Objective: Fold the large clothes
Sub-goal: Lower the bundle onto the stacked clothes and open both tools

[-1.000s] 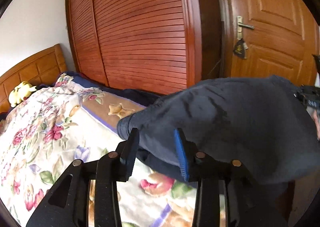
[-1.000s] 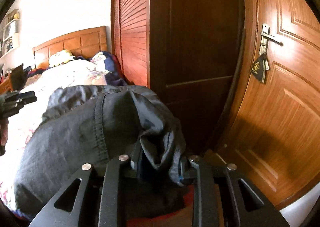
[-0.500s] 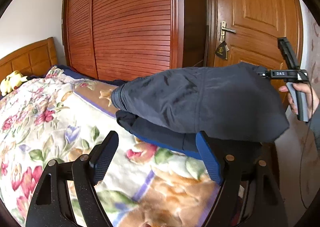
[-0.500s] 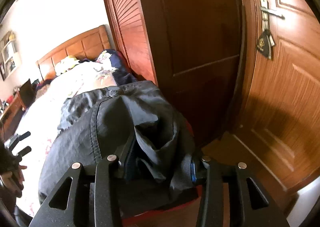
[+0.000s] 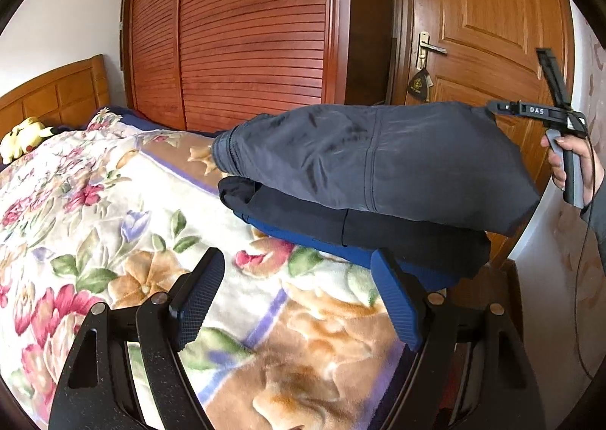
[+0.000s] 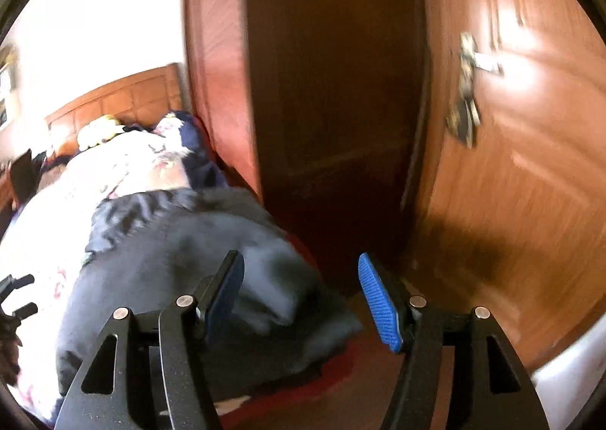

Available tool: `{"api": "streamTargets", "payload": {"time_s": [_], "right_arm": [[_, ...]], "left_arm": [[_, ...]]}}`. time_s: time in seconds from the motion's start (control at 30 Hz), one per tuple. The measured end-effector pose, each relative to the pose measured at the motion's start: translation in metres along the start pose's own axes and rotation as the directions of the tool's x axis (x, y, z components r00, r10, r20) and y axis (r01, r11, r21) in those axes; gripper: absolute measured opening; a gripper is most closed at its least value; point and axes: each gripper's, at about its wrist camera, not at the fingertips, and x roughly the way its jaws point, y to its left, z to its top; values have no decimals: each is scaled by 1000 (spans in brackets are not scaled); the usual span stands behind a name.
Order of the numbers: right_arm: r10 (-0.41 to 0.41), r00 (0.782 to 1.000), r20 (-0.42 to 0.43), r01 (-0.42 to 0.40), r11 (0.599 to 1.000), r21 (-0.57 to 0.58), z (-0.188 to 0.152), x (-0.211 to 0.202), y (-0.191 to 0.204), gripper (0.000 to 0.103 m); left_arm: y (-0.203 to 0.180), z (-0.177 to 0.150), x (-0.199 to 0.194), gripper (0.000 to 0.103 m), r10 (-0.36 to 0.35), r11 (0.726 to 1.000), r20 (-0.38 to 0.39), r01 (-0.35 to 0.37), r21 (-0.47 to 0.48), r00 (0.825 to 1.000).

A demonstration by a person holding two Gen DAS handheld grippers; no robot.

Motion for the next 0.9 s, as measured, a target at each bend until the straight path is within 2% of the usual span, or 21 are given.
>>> {"api": "streamTargets", "payload": {"time_s": [0.1, 0.23, 0.33, 0.4, 0.57, 0.73, 0.9], "right_arm": [[48, 999, 3, -48, 996, -71, 5, 0, 31, 65], [73, 993, -92, -83, 991, -106, -3, 26, 57, 65], [82, 973, -215, -97, 993, -62, -20, 63, 49, 65], [89, 967, -237, -96, 995, -20, -29, 72, 37, 65], [16, 983, -183, -18, 1000, -11, -22, 50, 30, 65], [-10, 998, -68, 6, 998, -58, -13, 4, 65, 65], [68, 997, -30, -71, 992, -102, -24, -29, 123, 65]], "left_arm": [[2, -7, -9, 80, 7, 1000, -3, -7, -7, 1000], [6, -18, -28, 80, 24, 999, -3, -24, -21, 1000], [10, -24, -48, 80, 37, 999, 4, -36, -33, 999], [14, -29, -63, 80, 56, 998, 13, -56, -40, 998], [28, -38, -105, 80, 128, 990, 33, -125, -63, 991], [44, -49, -145, 80, 208, 974, 36, -204, -93, 977], [59, -62, -181, 80, 271, 955, 31, -265, -132, 962]]}}
